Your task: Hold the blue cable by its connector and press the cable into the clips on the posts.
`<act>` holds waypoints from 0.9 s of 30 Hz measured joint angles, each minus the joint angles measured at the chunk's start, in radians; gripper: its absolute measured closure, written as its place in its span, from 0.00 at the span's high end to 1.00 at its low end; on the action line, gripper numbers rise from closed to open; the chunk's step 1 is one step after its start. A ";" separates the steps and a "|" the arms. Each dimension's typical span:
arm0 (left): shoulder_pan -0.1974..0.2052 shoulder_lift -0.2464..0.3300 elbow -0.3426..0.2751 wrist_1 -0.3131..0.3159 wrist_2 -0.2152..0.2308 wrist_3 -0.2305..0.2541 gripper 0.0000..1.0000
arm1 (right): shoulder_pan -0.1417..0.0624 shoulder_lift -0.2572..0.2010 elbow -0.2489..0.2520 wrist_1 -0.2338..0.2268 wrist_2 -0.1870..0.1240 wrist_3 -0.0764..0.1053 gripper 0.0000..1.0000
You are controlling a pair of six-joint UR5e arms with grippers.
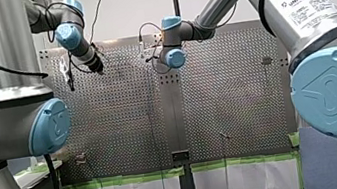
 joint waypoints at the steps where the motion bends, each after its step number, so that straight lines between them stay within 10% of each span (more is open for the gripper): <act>1: -0.001 -0.008 0.000 0.000 0.007 -0.008 1.00 | 0.000 0.000 0.000 0.000 0.000 0.000 0.00; 27: 0.013 -0.056 0.001 -0.008 0.206 -0.244 1.00 | -0.002 0.000 0.000 0.000 0.000 0.000 0.00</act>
